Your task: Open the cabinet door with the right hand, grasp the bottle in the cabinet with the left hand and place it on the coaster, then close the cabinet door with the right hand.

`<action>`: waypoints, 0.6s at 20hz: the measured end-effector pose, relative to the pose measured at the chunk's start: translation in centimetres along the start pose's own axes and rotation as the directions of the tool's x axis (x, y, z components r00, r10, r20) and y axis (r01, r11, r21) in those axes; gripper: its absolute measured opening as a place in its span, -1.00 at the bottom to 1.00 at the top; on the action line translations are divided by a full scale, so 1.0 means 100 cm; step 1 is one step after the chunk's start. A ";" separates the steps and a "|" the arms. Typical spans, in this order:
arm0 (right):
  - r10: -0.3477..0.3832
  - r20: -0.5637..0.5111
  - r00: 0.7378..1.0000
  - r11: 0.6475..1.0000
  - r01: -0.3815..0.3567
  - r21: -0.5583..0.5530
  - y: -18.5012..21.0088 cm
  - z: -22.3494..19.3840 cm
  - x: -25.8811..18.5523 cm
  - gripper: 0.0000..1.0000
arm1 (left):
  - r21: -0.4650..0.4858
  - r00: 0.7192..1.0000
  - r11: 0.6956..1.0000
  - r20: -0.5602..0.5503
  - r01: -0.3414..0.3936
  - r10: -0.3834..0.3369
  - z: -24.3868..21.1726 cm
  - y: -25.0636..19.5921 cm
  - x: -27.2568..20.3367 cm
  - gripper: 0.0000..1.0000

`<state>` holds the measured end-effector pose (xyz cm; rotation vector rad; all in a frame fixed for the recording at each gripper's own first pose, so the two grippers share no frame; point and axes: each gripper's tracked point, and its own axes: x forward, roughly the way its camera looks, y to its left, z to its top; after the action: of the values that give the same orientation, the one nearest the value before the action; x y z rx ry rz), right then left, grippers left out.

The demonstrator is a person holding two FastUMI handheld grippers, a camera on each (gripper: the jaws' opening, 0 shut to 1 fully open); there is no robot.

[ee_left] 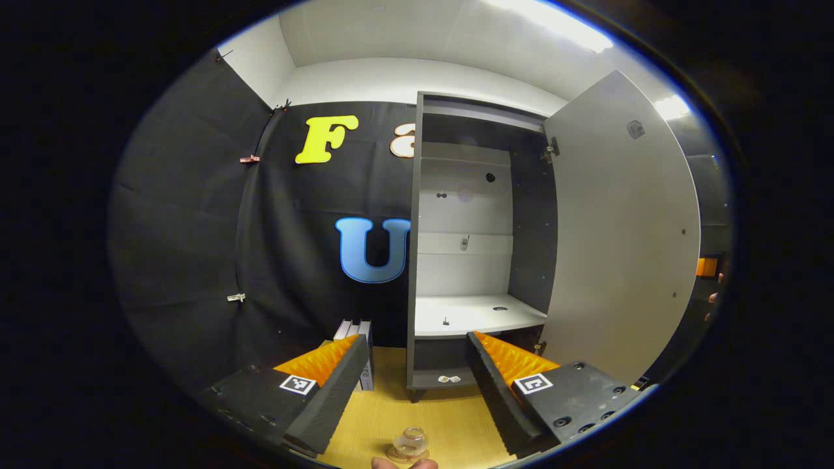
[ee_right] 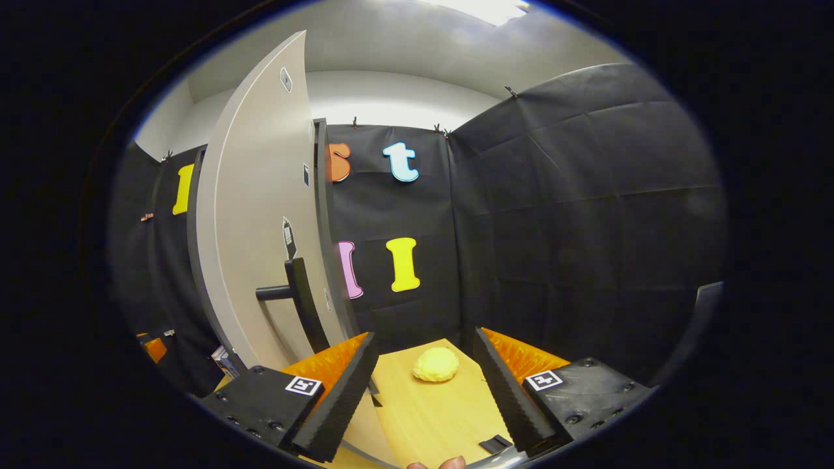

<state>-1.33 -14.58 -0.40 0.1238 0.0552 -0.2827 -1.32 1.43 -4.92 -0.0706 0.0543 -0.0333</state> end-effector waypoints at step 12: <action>0.284 -0.070 0.956 0.957 -0.279 0.073 0.135 -0.032 -0.019 0.95 | 0.009 1.000 1.000 0.011 -0.003 0.003 0.003 0.009 -0.003 0.86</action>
<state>0.51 -0.83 -1.93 0.2034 0.1068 0.0061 -1.59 2.36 -4.70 -0.0613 0.0438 -0.0299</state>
